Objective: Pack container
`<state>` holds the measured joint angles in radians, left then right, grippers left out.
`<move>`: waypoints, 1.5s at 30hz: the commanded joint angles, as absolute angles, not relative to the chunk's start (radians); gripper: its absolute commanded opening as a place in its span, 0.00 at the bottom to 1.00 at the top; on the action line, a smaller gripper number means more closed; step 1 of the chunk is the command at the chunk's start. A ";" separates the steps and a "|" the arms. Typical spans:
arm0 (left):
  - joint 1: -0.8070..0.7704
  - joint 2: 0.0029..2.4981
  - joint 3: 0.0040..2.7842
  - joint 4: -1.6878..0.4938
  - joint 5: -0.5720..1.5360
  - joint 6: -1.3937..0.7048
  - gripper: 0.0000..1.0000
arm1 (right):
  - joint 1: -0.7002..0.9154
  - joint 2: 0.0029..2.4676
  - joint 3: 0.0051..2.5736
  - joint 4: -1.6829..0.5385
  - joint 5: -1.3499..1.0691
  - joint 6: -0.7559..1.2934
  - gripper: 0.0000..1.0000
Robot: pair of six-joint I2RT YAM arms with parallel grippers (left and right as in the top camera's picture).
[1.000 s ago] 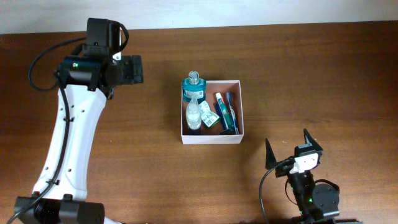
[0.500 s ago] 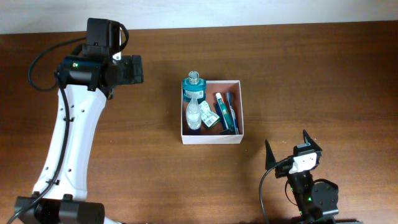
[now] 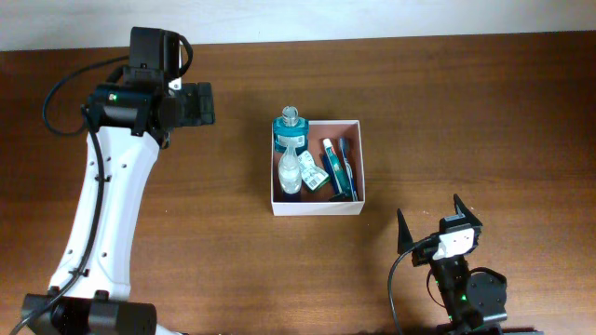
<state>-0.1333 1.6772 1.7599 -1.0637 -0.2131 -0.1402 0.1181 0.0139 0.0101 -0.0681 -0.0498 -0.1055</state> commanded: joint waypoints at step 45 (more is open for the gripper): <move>-0.133 0.330 1.760 -1.461 -0.241 -0.153 0.99 | 0.109 0.004 0.006 -0.076 -0.037 -0.109 0.98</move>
